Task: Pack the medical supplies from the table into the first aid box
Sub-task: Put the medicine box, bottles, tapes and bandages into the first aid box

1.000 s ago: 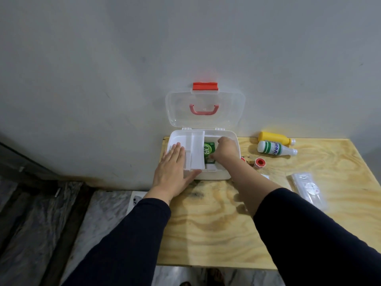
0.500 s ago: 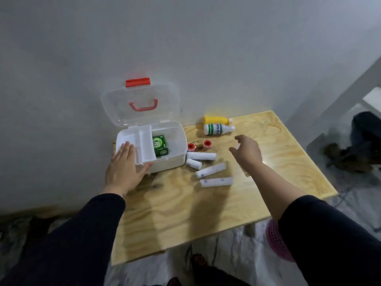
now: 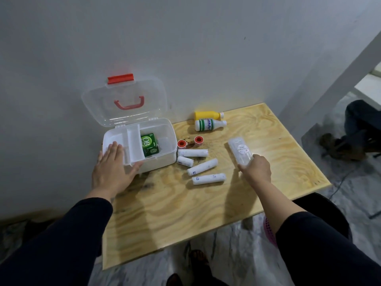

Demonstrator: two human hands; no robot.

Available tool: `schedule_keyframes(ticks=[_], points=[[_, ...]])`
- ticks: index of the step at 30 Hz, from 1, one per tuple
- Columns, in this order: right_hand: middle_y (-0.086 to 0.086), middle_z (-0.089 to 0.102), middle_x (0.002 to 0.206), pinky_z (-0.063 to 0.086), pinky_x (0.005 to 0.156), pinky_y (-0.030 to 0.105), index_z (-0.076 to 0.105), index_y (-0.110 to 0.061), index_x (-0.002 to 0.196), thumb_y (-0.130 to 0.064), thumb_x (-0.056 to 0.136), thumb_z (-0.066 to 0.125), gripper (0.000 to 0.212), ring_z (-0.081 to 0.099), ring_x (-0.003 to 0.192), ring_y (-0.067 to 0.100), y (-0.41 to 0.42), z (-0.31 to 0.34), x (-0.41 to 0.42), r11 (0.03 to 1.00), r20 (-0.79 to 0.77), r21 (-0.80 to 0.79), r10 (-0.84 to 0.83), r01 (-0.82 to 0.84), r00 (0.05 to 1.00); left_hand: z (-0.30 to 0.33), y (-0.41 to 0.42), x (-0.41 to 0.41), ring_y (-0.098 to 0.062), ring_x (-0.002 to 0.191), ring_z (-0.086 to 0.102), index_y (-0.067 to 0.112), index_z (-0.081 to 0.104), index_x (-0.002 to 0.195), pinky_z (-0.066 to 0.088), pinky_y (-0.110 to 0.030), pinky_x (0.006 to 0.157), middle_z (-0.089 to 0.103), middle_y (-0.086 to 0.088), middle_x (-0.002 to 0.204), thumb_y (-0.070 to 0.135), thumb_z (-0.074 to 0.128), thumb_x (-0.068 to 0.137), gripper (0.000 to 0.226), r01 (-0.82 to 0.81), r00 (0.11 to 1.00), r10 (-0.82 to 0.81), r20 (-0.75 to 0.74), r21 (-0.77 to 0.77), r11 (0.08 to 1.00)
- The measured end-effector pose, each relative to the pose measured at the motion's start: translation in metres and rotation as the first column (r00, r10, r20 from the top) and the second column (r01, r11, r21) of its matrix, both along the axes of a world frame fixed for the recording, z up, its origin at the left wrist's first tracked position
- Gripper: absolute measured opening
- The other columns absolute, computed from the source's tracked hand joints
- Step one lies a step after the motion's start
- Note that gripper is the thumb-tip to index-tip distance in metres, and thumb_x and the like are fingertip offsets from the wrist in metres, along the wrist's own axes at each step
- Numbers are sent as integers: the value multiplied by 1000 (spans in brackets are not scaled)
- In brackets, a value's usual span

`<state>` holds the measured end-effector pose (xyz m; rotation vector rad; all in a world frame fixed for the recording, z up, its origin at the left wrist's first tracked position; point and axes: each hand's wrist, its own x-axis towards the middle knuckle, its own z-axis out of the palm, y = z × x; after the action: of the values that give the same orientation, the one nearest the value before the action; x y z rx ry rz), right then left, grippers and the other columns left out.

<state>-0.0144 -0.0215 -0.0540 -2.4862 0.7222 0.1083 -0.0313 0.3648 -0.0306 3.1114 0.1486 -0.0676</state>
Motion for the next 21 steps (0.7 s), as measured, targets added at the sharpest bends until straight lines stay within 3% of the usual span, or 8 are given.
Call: schedule_keyframes(ticks=[3, 7, 11, 16, 21], points=[[18, 63, 109, 44, 71, 36, 60, -1, 103, -23, 73, 72, 39, 57, 103, 37, 0, 6, 2, 999, 7, 47, -23, 22, 1000, 0, -1, 0, -20, 148, 9, 4, 17, 151, 3, -37, 120, 11, -11, 160, 73, 19, 85, 96, 1, 1000, -1, 7, 8, 1000], [13, 56, 131, 44, 95, 37, 50, -4, 130, -21, 75, 73, 62, 51, 123, 30, 11, 25, 5, 992, 106, 121, 15, -28, 994, 2, -2, -2, -20, 148, 8, 4, 15, 152, 3, -35, 120, 9, -11, 161, 73, 17, 84, 97, 4, 1000, -4, -4, 8, 1000], [12, 58, 129, 45, 96, 36, 51, -6, 130, -20, 73, 76, 64, 54, 119, 28, 34, 59, 17, 980, 271, 134, 109, -150, 956, 3, -2, 0, -20, 149, 5, 5, 12, 152, 1, -35, 120, 5, -11, 161, 75, 13, 81, 100, -1, 1000, 0, -23, -8, 1000], [11, 62, 123, 49, 97, 39, 54, -5, 128, -15, 70, 79, 63, 60, 109, 25, 71, 98, 33, 913, 373, 95, 337, -397, 864, 4, -1, -1, -21, 149, 4, 5, 11, 152, 3, -37, 121, 4, -11, 161, 77, 15, 81, 101, 1, 999, -3, -32, -49, 999], [11, 59, 129, 43, 101, 31, 53, -5, 130, -15, 71, 76, 64, 56, 117, 26, 113, 113, 54, 760, 250, -121, 646, -639, 721, 5, 0, -1, -20, 149, 2, 6, 10, 153, 3, -38, 121, 3, -11, 161, 78, 13, 80, 102, 8, 999, -10, -41, -64, 998]])
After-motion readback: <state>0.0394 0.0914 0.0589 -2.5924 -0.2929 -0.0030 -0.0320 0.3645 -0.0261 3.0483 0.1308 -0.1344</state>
